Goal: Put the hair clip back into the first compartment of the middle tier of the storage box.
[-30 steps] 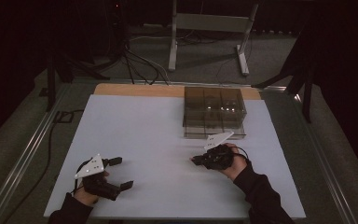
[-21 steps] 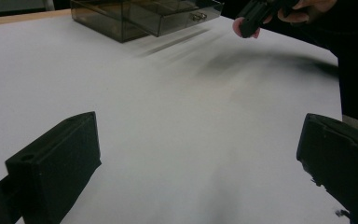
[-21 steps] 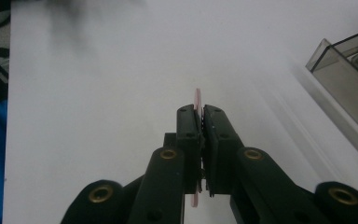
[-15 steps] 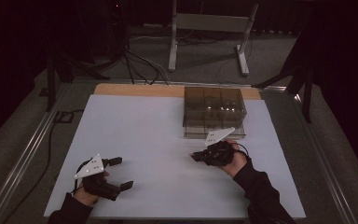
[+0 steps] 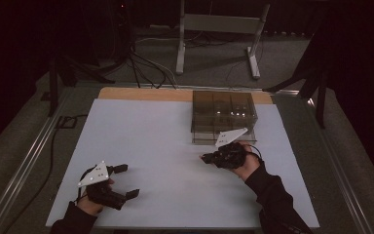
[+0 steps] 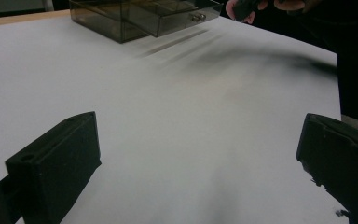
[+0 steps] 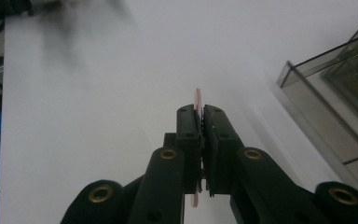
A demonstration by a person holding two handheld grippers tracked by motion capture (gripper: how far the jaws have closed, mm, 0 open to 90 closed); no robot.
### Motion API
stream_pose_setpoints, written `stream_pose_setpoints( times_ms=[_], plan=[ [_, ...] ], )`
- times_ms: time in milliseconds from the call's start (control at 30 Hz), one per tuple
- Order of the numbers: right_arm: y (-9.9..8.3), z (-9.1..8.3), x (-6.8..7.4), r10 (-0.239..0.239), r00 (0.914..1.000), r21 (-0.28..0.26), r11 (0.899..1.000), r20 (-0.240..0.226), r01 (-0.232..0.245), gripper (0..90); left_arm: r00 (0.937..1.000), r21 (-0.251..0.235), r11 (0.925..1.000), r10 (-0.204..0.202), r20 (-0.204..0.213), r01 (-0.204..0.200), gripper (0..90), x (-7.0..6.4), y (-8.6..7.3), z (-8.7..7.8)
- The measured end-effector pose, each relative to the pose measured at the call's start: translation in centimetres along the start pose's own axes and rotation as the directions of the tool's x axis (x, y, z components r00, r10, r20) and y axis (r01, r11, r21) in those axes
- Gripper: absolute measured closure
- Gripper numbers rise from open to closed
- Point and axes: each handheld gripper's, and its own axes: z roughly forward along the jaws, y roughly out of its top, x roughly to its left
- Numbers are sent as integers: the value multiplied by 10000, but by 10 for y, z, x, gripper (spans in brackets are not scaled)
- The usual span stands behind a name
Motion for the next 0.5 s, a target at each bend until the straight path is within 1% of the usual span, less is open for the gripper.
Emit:
stream_pose_setpoints(
  times_ms=[300,500],
  plan=[
    [9,-6,-8,75,9997,-147,9999,224,-72,854,10000,-12,10000,14,2,-14,4,0,0,0],
    [15,-10,-14,223,9992,-274,9994,343,-213,854,10000,-3,10000,15,2,-15,4,0,0,0]
  ],
)
